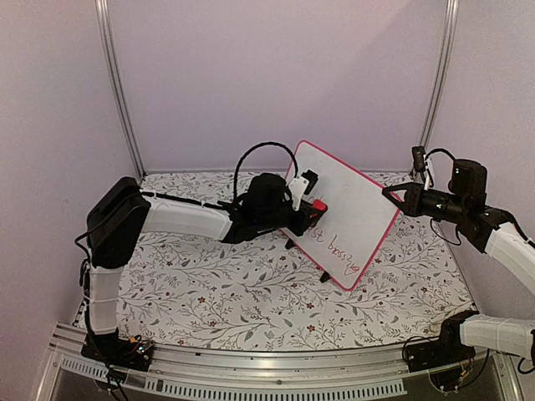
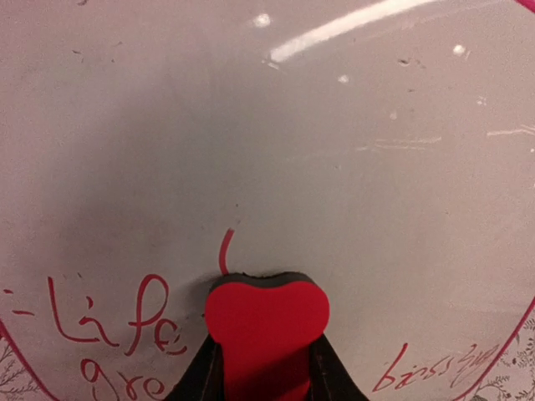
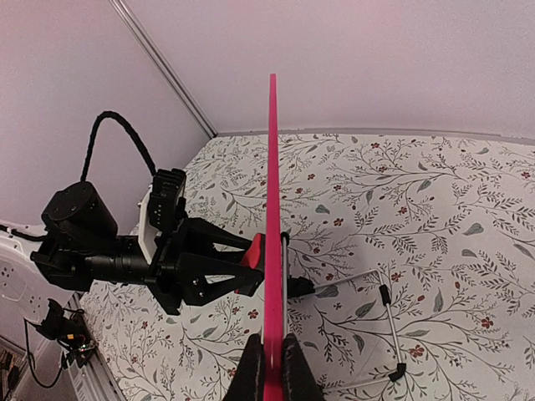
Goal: Erase the whiteboard
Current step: Erase the center of the whiteboard.
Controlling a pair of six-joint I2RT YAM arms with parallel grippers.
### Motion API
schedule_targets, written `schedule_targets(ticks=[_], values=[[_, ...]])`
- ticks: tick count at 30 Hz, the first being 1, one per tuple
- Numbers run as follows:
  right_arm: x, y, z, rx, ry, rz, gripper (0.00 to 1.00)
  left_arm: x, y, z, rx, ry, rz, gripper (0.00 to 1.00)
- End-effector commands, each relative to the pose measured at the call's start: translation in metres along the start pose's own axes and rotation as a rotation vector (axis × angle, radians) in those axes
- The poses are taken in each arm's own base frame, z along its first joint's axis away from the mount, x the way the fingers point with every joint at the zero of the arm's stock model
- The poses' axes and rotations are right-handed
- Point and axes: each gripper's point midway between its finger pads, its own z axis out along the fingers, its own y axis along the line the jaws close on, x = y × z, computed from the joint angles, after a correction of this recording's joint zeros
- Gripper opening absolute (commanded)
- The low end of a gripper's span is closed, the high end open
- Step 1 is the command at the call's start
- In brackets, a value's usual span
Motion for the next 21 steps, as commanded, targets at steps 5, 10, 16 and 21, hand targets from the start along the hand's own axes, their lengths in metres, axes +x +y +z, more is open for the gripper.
schedule_targets(ticks=[5,10,16,21], values=[[0.026,0.019,0.005,-0.114,0.103,0.007,0.00,0.018,0.031,-0.003,-0.076,0.067,-0.019,0.01],[0.027,0.019,0.005,-0.114,0.105,0.008,0.00,0.012,0.043,-0.002,-0.114,0.056,-0.019,0.01],[0.027,0.018,0.005,-0.111,0.105,0.009,0.00,0.005,0.049,-0.001,-0.123,0.044,-0.015,0.01],[0.027,0.018,0.006,-0.112,0.107,0.010,0.00,-0.004,0.050,0.001,-0.116,0.028,-0.012,0.01]])
